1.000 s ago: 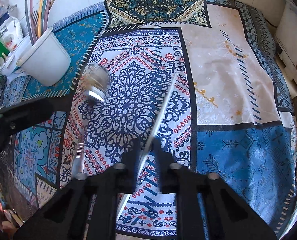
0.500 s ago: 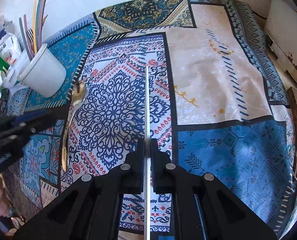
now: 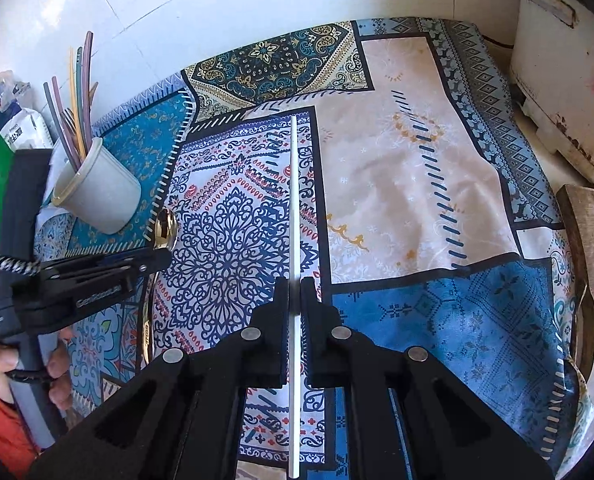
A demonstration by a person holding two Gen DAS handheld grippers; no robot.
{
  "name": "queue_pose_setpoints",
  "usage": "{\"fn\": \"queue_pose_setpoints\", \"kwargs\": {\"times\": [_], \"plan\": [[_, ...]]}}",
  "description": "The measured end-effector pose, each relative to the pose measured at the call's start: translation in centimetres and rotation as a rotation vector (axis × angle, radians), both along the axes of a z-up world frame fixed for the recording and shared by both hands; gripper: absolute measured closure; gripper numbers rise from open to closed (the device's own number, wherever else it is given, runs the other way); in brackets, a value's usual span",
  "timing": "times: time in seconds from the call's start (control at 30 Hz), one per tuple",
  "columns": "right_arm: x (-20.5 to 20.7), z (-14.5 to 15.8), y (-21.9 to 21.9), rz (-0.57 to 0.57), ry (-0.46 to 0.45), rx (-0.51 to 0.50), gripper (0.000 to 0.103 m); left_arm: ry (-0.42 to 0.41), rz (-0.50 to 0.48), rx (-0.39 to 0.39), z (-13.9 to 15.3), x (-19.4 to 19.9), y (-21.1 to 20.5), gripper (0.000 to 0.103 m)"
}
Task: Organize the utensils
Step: 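Carry the spoon with the left tool while the right tool carries the white chopstick to the cup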
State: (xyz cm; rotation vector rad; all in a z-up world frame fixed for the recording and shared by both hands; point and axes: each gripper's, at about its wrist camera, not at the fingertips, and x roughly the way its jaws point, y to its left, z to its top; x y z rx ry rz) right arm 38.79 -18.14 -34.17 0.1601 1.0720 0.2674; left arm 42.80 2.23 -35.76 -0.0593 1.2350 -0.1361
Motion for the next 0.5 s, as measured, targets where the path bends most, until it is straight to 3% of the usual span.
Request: {"fn": "queue_pose_setpoints", "kwargs": {"times": [0.13,0.3,0.5], "plan": [[0.0,0.2,-0.1,-0.003,-0.008,0.012,0.098,-0.021,-0.018,0.042,-0.1,0.9,-1.0,0.072],[-0.1,0.6,-0.4,-0.017,-0.027,0.024,0.098,-0.079,-0.059,0.15,-0.3,1.4,-3.0,0.071],[-0.3,1.4,-1.3,-0.041,-0.052,0.036,0.098,-0.104,-0.049,0.135,-0.5,2.4,-3.3,0.066]]}}
